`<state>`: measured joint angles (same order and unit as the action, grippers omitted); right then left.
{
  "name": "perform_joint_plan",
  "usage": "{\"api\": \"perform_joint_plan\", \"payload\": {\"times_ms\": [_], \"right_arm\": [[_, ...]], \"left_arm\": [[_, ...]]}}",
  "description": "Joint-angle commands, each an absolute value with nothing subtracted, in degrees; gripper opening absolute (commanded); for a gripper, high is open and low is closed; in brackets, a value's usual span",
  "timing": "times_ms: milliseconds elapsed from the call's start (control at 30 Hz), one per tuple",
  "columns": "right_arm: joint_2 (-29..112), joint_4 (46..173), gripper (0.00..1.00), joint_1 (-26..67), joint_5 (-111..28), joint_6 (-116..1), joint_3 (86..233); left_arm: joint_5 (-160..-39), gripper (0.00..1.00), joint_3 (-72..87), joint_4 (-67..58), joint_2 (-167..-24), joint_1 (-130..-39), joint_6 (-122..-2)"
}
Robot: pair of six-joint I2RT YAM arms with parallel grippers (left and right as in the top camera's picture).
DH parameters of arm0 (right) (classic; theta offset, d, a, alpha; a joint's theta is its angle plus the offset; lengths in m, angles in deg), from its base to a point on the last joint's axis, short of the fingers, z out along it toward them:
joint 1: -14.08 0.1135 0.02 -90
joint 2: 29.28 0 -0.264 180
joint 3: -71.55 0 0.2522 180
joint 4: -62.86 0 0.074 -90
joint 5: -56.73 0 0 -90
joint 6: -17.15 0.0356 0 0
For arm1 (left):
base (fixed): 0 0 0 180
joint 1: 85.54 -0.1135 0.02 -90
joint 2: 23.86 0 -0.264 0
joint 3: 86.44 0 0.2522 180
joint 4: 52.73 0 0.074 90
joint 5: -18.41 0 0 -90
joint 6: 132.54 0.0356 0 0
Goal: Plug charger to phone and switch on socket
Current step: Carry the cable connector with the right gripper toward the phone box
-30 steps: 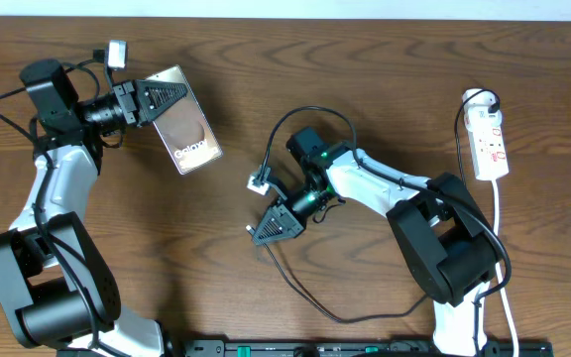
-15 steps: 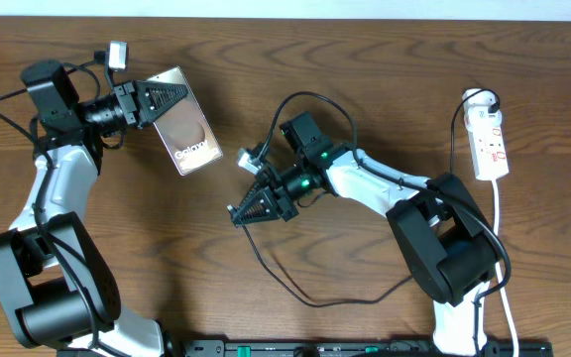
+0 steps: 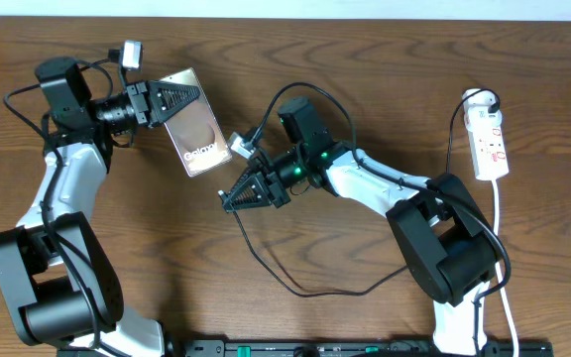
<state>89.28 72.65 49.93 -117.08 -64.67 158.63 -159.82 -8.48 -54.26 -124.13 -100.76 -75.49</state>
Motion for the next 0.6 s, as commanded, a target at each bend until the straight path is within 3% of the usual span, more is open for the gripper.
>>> {"api": "perform_joint_plan", "payload": {"times_ms": [0,567], "right_arm": [[89.20,71.89,0.01,49.37,-115.20,-60.91,158.83],[89.20,61.35,0.01,48.62,-113.71,-54.02,158.80]], "left_arm": [[-161.63,0.07,-8.67,-54.48,-122.86,-100.87,-75.17],[-161.63,0.07,-8.67,-54.48,-122.86,-99.05,-75.14]]}}
